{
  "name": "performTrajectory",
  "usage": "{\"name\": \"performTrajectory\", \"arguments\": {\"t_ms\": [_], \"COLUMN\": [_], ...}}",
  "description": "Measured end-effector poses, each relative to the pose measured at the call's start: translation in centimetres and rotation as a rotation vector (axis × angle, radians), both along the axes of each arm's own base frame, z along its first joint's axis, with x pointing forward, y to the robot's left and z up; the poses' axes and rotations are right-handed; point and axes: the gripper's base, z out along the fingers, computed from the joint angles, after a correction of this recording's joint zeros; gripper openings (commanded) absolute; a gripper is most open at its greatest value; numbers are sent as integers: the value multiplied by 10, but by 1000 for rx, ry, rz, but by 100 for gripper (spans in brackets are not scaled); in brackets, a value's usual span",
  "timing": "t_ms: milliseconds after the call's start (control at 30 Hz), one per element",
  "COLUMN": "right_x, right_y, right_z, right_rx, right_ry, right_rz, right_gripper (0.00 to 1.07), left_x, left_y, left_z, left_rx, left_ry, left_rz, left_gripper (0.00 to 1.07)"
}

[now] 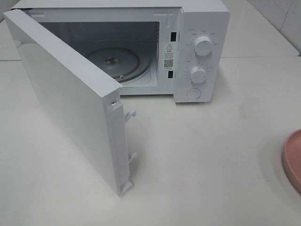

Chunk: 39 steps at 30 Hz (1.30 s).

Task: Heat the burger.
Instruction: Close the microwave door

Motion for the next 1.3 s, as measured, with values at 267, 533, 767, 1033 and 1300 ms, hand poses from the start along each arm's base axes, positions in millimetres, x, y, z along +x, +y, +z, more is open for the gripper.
{"name": "performTrajectory", "arguments": {"t_ms": [267, 533, 767, 1033, 1300], "right_x": [0, 0, 0, 0, 0], "right_y": [0, 0, 0, 0, 0], "right_z": [0, 0, 0, 0, 0], "right_rx": [0, -4, -5, -5, -5], "right_ry": [0, 0, 0, 0, 0], "right_rz": [0, 2, 3, 3, 3], "right_gripper": [76, 76, 75, 75, 75], "left_x": [0, 0, 4, 30, 65], "left_y": [0, 0, 0, -1, -3], "left_z": [0, 0, 2, 16, 19], "left_rx": [0, 0, 2, 3, 6], "left_ry": [0, 0, 19, 8, 65], "left_rz": [0, 0, 1, 3, 4], "left_gripper": [100, 100, 98, 77, 12]}}
